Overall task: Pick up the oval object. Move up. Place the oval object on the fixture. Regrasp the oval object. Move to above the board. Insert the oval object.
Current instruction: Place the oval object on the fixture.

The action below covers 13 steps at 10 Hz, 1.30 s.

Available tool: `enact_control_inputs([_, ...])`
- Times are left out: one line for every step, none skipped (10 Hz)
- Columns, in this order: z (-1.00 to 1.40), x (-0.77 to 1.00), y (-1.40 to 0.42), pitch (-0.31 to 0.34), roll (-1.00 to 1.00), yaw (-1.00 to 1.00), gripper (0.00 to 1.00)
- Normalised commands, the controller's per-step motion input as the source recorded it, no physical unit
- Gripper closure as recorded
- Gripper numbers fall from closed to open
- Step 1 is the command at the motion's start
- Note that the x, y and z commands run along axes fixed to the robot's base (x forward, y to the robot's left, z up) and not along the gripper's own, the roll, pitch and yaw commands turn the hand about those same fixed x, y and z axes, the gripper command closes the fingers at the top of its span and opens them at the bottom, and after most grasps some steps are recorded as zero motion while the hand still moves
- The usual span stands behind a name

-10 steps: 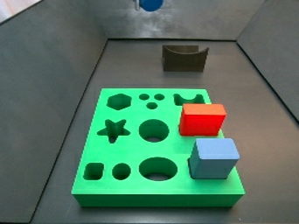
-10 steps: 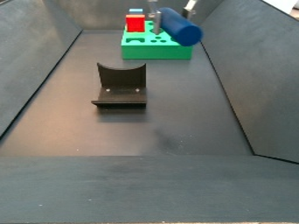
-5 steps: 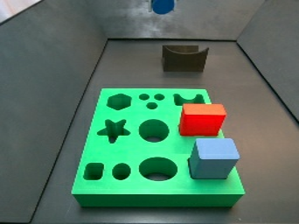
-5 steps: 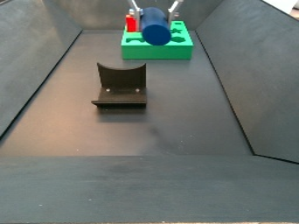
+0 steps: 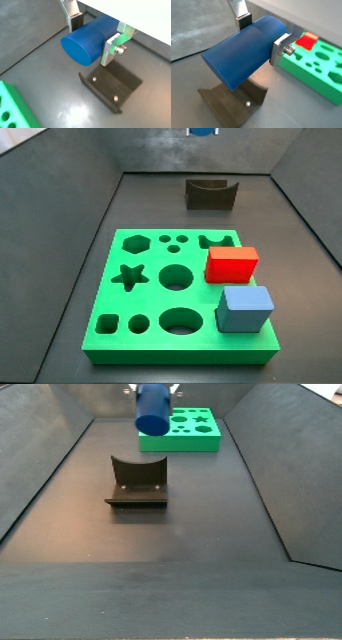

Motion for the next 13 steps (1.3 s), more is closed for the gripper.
enact_control_inputs([0.01, 0.5, 0.04, 0.072, -1.0, -0.11, 1.0])
enact_control_inputs([0.0, 0.4, 0.04, 0.08, -1.0, -0.11, 1.0])
enact_control_inputs([0.0, 0.33, 0.04, 0.086, -1.0, -0.12, 1.0])
enact_control_inputs([-0.01, 0.2, 0.04, 0.095, -1.0, -0.14, 1.0])
enact_control_inputs([-0.01, 0.07, 0.04, 0.082, -0.82, -0.14, 1.0])
enact_control_inputs([0.0, 0.04, 0.04, 0.044, -0.64, -0.13, 1.0])
enact_control_inputs([-0.01, 0.05, 0.04, 0.021, -0.44, -0.12, 1.0])
enact_control_inputs([-0.01, 0.06, 0.03, 0.019, -0.29, -0.1, 1.0])
enact_control_inputs([0.0, 0.06, 0.02, 0.018, -0.21, -0.09, 1.0])
enact_control_inputs([-1.0, 0.12, 0.13, 0.198, -1.0, 0.04, 1.0])
enact_control_inputs([-1.0, 0.13, 0.14, 0.199, -1.0, 0.02, 1.0])
enact_control_inputs([-1.0, 0.14, 0.14, 0.241, -0.99, -0.02, 1.0])
enact_control_inputs([-1.0, 0.15, 0.14, 0.247, -0.84, -0.07, 1.0])
